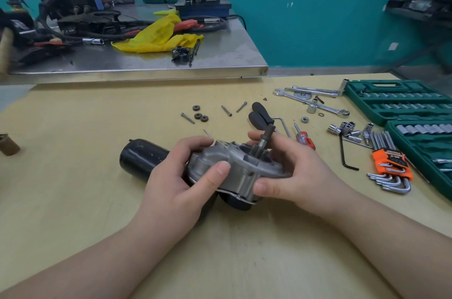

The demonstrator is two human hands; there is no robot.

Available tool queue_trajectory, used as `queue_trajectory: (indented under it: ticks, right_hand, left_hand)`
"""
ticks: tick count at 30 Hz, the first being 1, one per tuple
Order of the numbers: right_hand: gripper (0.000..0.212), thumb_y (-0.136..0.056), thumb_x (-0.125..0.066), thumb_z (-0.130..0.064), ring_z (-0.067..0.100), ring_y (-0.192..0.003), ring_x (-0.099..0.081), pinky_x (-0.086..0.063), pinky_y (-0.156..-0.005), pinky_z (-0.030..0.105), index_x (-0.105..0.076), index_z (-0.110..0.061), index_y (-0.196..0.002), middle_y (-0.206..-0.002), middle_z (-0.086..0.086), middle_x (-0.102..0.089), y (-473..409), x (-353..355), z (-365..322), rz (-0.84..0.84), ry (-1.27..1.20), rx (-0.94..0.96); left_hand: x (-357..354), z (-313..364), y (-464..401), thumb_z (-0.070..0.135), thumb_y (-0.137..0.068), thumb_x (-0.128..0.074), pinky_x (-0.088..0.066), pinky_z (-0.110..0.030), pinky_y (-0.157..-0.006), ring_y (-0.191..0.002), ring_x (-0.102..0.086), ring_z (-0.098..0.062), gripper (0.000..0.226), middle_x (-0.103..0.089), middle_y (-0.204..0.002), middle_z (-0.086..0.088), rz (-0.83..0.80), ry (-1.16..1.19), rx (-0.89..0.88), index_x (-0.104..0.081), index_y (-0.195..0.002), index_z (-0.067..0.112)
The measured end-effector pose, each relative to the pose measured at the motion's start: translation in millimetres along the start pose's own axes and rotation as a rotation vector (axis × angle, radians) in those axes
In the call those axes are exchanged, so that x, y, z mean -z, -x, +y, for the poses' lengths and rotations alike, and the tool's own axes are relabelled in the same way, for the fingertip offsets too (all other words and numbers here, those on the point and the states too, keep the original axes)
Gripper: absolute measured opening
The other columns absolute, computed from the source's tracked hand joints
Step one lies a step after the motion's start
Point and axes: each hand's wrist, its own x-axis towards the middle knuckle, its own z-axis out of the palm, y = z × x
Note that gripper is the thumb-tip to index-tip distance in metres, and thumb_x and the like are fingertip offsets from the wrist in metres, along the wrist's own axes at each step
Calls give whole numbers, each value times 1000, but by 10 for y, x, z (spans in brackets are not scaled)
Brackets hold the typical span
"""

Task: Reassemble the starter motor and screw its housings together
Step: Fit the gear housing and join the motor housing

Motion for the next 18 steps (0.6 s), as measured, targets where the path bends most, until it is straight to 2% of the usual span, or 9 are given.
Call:
queue_trajectory:
  ticks: [3,7,12,18]
  right_hand:
    - [90,-57,-95,-57,5,-123,-68,-55,-102,24,-60,-40,-137,-130,-19,-71,4,-48,12,-2,-18,-7]
    - [94,-54,-94,-70,8,-123,-69,-56,-98,23,-61,-39,-136,-130,-16,-72,-1,-63,4,-7,-66,-5]
    - [81,-61,-94,-52,8,-119,-71,-58,-94,23,-61,-40,-135,-127,-16,-73,-4,-59,-1,-16,-72,-13]
    - [62,-67,-91,-50,11,-112,-75,-59,-88,23,-68,-46,-125,-123,-12,-76,-11,-41,-26,-29,-72,-5]
  left_hand:
    - [6,-5,-14,64,-81,-69,-49,-7,-79,-100,-72,-2,39,-76,-107,24,-7,9,19,-68,-115,46]
    - [27,11,-31,66,-77,-74,-49,-6,-78,-100,-73,-2,44,-77,-107,23,-56,-10,31,-66,-118,51]
    - [50,6,-51,70,-72,-78,-48,-5,-78,-97,-73,-1,54,-77,-104,23,-80,-57,49,-64,-121,52]
    - [54,36,-59,74,-68,-76,-48,-4,-77,-98,-73,1,56,-77,-105,23,-106,-42,114,-67,-119,53]
